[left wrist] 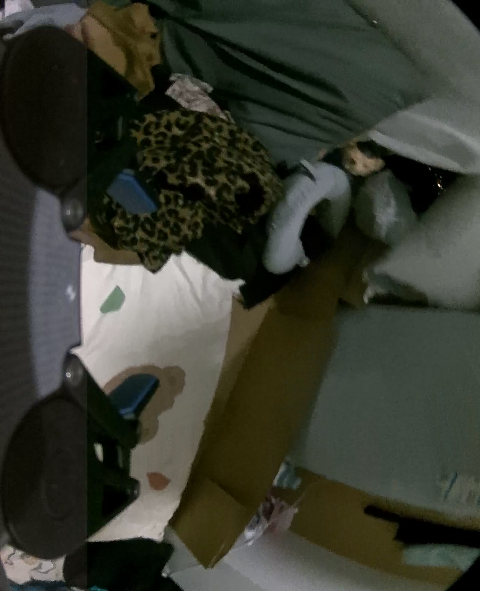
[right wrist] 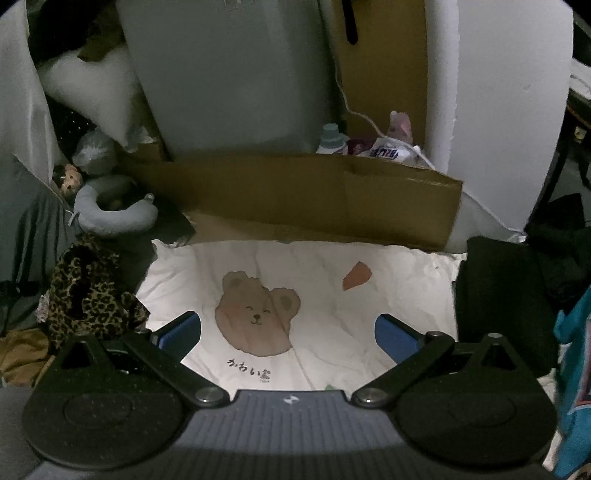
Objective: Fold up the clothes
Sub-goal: 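Move the left tool to the leopard-print garment in the clothes pile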
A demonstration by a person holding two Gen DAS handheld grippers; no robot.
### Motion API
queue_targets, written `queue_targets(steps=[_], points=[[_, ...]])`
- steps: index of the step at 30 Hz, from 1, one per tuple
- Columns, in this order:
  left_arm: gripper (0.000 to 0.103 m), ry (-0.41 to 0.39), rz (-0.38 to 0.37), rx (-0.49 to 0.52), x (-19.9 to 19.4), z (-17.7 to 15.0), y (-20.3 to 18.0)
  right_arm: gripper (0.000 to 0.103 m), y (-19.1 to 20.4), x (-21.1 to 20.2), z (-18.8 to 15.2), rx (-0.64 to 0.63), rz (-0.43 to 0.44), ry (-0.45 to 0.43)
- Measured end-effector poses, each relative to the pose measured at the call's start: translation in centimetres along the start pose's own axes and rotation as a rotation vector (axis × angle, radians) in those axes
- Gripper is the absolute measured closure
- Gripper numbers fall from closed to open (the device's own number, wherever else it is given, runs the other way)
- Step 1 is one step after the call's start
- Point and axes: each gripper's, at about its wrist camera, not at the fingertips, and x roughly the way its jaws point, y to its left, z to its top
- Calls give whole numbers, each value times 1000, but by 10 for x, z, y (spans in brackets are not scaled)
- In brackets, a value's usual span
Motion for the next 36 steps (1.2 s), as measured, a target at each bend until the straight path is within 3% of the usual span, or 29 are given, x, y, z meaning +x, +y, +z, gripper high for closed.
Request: queue_targets(steps=[16, 20, 27, 36], points=[[9, 44, 46, -77, 70, -26, 75, 0, 21, 60, -6, -24, 58, -39], [9, 29, 28, -107, 81, -27, 88, 0, 28, 71, -8, -37, 74, -39], [12, 15, 62, -136, 105, -30, 109, 0, 32, 85, -14, -52, 68, -66], [13, -20, 68, -208, 134, -33, 146, 0, 26, 124, -37, 19, 99, -19]])
